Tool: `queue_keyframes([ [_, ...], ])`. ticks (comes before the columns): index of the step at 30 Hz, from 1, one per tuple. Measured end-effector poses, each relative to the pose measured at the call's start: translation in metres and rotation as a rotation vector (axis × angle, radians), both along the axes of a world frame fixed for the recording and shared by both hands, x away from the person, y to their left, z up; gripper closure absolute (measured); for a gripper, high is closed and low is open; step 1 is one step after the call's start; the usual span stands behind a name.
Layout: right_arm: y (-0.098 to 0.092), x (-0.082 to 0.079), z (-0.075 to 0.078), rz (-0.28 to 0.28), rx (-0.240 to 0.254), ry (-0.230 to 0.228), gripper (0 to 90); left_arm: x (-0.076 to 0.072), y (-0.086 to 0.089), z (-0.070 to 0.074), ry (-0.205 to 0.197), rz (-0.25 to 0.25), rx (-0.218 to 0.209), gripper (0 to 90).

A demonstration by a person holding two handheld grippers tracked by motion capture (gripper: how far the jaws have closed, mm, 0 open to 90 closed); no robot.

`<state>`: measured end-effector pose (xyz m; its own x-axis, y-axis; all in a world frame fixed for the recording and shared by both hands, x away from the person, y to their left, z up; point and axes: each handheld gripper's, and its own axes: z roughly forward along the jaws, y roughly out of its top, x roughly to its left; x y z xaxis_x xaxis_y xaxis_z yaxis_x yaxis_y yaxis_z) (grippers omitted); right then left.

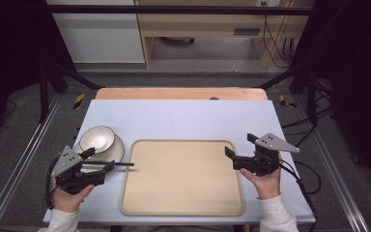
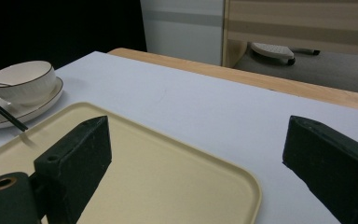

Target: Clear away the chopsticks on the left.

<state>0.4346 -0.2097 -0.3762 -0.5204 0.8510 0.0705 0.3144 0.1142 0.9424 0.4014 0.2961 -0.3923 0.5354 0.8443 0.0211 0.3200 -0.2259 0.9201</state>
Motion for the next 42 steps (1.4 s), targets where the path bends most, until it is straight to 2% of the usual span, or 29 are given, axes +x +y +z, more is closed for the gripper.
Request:
queue_keyframes([
  [3, 0.001, -0.001, 0.001, 0.006, 0.002, -0.003, 8.0, -0.008, 0.007, -0.005, 0.012, 0.003, 0.000, 16.8],
  [13, 0.004, -0.001, 0.000, 0.011, -0.014, 0.004, 8.0, -0.017, 0.022, -0.013, 0.043, 0.015, 0.017, 17.3],
  [14, 0.004, -0.001, -0.001, 0.010, -0.017, 0.004, 8.0, -0.018, 0.026, -0.017, 0.060, 0.021, 0.016, 17.8],
  [19, 0.005, -0.001, -0.001, 0.008, -0.013, 0.005, 8.0, -0.019, 0.032, -0.026, 0.088, 0.038, 0.022, 18.4],
  [24, 0.005, 0.000, -0.001, 0.010, -0.014, 0.009, 8.0, -0.011, 0.036, -0.036, 0.116, 0.052, 0.048, 20.2],
  [29, 0.008, 0.002, -0.004, 0.012, -0.027, 0.022, 8.0, -0.001, 0.039, -0.045, 0.128, 0.056, 0.117, 24.3],
  [38, 0.009, 0.003, -0.006, 0.014, -0.032, 0.028, 8.0, 0.020, 0.049, -0.057, 0.146, 0.077, 0.140, 29.4],
  [42, 0.010, 0.003, -0.006, 0.012, -0.031, 0.031, 8.1, 0.026, 0.051, -0.061, 0.147, 0.070, 0.153, 30.8],
])
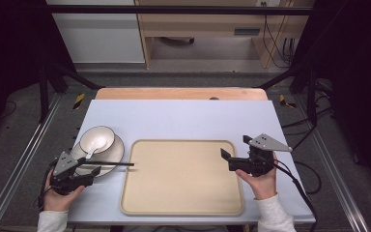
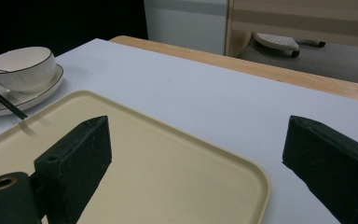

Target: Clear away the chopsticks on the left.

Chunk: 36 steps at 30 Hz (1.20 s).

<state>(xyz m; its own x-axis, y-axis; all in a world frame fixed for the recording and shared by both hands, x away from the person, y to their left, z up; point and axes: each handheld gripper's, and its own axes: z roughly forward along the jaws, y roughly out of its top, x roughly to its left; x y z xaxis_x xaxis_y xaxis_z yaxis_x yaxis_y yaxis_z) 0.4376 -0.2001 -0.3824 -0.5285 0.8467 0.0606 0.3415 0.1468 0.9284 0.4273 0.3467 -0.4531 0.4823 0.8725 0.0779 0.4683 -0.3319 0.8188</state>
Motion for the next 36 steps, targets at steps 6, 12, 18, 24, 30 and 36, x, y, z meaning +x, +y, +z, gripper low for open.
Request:
queue_keyframes([
  [6, -0.0007, -0.0002, 0.0006, 0.003, 0.002, 0.001, 8.1, 0.0028, 0.0005, -0.0024, 0.003, -0.004, 0.016, 32.9],
  [12, -0.0007, -0.0002, 0.0005, 0.008, 0.002, 0.002, 8.1, 0.0066, 0.0026, -0.0049, 0.005, 0.002, 0.038, 34.7],
  [18, -0.0006, -0.0001, 0.0007, 0.005, 0.005, 0.000, 8.1, 0.0079, 0.0020, -0.0072, 0.027, 0.011, 0.046, 38.1],
  [24, -0.0012, -0.0009, 0.0013, 0.006, 0.005, -0.001, 8.1, 0.0078, 0.0000, -0.0080, 0.044, 0.009, 0.053, 44.7],
  [30, -0.0003, 0.0000, 0.0000, 0.001, -0.001, 0.005, 8.1, 0.0071, -0.0019, -0.0070, 0.060, -0.007, 0.061, 52.5],
  [36, -0.0007, -0.0002, 0.0002, 0.004, -0.001, 0.005, 8.0, 0.0066, -0.0061, -0.0071, 0.078, -0.035, 0.079, 60.3],
])
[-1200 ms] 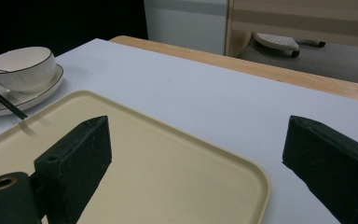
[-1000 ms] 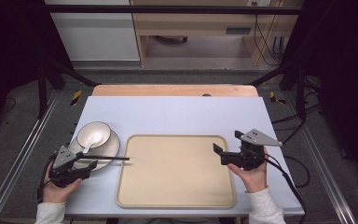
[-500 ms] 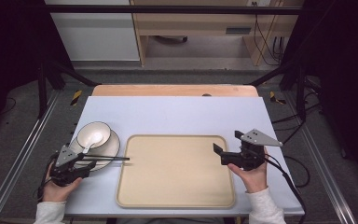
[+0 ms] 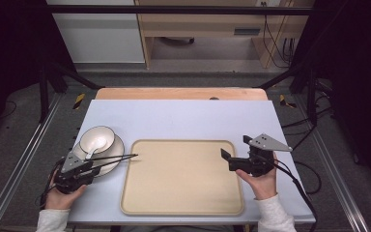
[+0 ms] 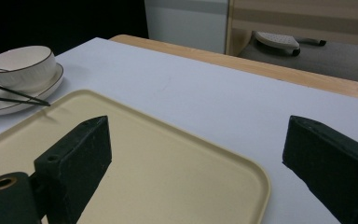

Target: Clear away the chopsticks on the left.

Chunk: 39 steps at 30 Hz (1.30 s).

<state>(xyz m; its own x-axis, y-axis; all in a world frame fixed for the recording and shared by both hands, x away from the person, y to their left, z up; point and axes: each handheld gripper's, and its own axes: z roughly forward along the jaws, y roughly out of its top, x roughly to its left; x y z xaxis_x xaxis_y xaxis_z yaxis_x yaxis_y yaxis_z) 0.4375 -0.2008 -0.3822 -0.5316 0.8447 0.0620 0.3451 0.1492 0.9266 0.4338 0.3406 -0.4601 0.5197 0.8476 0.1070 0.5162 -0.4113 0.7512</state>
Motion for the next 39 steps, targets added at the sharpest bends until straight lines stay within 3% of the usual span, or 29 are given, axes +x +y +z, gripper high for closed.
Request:
queue_keyframes([
  [5, -0.001, 0.000, 0.000, -0.004, 0.000, -0.003, 7.9, -0.001, -0.004, 0.001, 0.008, -0.012, -0.003, 69.2],
  [20, 0.000, 0.000, 0.000, -0.003, 0.003, 0.000, 7.9, -0.002, -0.013, 0.003, 0.046, -0.037, 0.001, 84.1],
  [25, -0.001, 0.000, 0.000, -0.002, 0.001, 0.001, 7.7, -0.001, -0.016, 0.003, 0.049, -0.035, 0.002, 84.3],
  [31, -0.001, 0.000, 0.001, -0.004, 0.002, 0.002, 7.2, 0.004, -0.019, 0.005, 0.068, -0.022, -0.024, 77.3],
  [35, -0.001, 0.000, 0.001, -0.004, 0.002, 0.001, 7.2, 0.007, -0.022, 0.003, 0.074, 0.003, -0.046, 78.0],
  [39, -0.002, 0.000, 0.001, -0.004, -0.001, 0.001, 7.2, 0.008, -0.022, 0.003, 0.079, 0.001, -0.035, 81.9],
])
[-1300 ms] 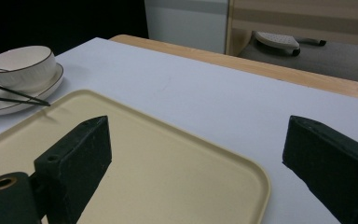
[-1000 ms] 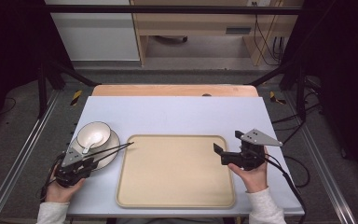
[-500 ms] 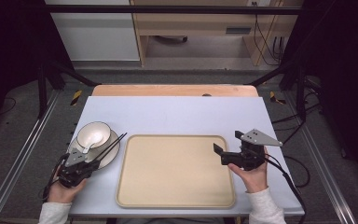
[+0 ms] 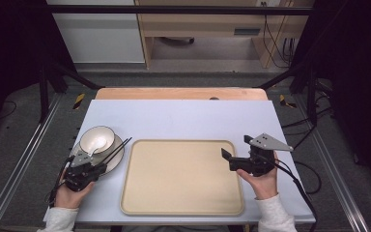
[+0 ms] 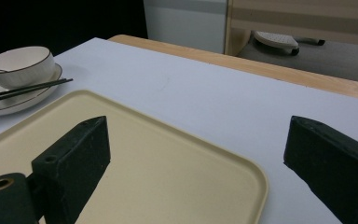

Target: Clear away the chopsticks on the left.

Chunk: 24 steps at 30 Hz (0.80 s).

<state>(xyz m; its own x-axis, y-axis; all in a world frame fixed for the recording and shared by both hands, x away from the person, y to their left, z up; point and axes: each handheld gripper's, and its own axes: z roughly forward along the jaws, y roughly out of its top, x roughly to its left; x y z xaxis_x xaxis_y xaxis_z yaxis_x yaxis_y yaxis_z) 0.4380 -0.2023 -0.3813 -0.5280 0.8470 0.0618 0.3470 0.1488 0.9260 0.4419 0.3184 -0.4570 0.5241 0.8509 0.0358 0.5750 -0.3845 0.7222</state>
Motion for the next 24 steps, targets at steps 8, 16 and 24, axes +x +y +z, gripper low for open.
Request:
queue_keyframes([
  [8, 0.000, 0.000, 0.000, -0.002, -0.003, 0.001, 7.1, -0.002, -0.002, 0.001, -0.006, 0.018, -0.016, 85.3],
  [16, -0.003, -0.001, 0.002, -0.014, 0.002, -0.007, 6.7, -0.011, -0.011, 0.012, -0.057, 0.049, -0.060, 85.3],
  [24, -0.006, -0.001, 0.003, -0.031, -0.001, -0.014, 5.7, -0.021, -0.024, 0.021, -0.091, 0.072, -0.090, 85.4],
])
